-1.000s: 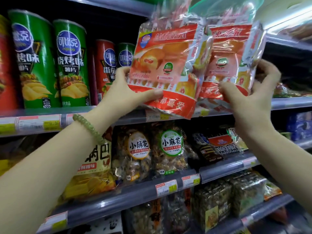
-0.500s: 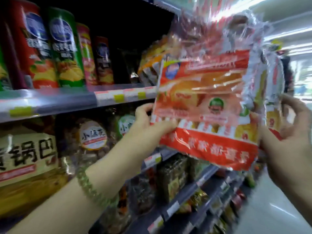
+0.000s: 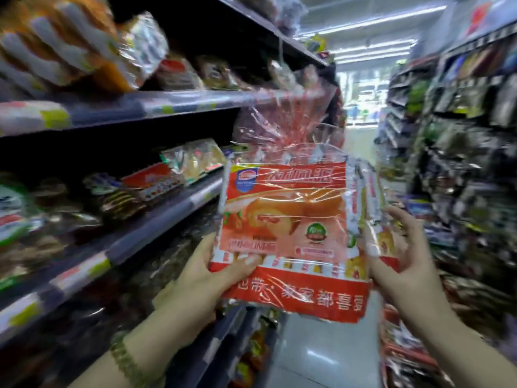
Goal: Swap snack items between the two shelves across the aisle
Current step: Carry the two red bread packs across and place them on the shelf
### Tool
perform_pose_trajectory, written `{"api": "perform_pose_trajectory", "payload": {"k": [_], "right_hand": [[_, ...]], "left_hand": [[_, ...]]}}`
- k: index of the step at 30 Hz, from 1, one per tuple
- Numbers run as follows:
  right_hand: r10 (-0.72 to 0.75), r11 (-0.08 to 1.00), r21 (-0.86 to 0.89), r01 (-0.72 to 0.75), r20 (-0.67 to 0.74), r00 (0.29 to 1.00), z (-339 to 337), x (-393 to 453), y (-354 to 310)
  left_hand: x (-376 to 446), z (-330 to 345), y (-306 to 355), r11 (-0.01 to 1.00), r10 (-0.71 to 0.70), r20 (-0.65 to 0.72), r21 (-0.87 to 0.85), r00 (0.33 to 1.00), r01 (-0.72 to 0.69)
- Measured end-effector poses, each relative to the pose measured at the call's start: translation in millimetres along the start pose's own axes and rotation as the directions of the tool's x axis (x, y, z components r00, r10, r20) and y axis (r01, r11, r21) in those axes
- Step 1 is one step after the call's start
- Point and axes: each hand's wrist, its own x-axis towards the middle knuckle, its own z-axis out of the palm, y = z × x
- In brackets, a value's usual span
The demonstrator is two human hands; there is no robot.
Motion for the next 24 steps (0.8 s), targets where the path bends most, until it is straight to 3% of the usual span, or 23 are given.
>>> {"api": "perform_pose_trajectory", "payload": {"k": [10, 16, 24], "right_hand": [[0.021, 0.988, -0.151, -0.040, -0.126, 0.992, -109, 41, 39], [0.061, 0.974, -0.194, -0.119, -0.280, 0.958, -178, 68, 67], [0.086, 0.938, -0.270, -0.219, -0.430, 0.899, -241, 125, 124]], "left_hand": [[96, 88, -39, 0.998, 0.017, 0.089, -0.054, 0.996, -0.012], [158, 125, -90, 0.997, -0.025, 0.051, -0.068, 0.998, 0.028], [260, 151, -179, 0.990, -0.129, -0.051, 0.052, 0.990, 0.132]]}}
